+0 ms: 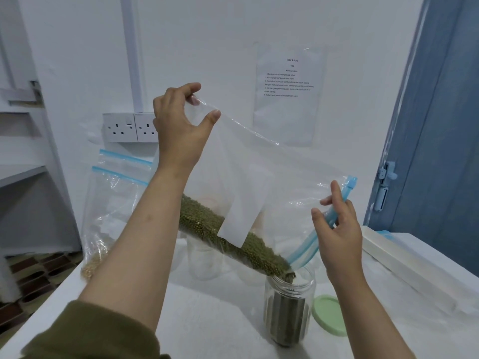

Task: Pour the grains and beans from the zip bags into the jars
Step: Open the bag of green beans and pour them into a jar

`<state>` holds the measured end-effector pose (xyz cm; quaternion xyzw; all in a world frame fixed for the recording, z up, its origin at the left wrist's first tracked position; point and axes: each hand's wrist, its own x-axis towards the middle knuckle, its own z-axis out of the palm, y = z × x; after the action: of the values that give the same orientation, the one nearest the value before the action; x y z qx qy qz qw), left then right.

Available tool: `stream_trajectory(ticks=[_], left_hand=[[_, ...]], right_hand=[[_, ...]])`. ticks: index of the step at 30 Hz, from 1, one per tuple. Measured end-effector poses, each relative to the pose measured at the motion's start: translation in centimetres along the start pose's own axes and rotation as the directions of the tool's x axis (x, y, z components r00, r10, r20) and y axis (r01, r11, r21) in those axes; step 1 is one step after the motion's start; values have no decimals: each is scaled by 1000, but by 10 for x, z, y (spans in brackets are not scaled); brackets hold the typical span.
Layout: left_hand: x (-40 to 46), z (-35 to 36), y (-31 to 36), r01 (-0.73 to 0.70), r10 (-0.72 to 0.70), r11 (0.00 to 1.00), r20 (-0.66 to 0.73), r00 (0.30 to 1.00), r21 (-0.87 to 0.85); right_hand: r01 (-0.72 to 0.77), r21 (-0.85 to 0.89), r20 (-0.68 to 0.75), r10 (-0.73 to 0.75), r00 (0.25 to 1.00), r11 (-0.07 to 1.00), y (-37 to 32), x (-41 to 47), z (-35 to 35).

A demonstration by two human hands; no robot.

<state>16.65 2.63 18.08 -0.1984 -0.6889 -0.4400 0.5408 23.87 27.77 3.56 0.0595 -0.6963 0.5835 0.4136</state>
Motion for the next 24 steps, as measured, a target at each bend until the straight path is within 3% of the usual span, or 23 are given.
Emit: stream_trajectory(ticks=[24], left_hand=[[-3,3,0,-16,16,1000,3,1000,14]], right_hand=[[6,-3,-49,-6,999,1000,6,-4,-3]])
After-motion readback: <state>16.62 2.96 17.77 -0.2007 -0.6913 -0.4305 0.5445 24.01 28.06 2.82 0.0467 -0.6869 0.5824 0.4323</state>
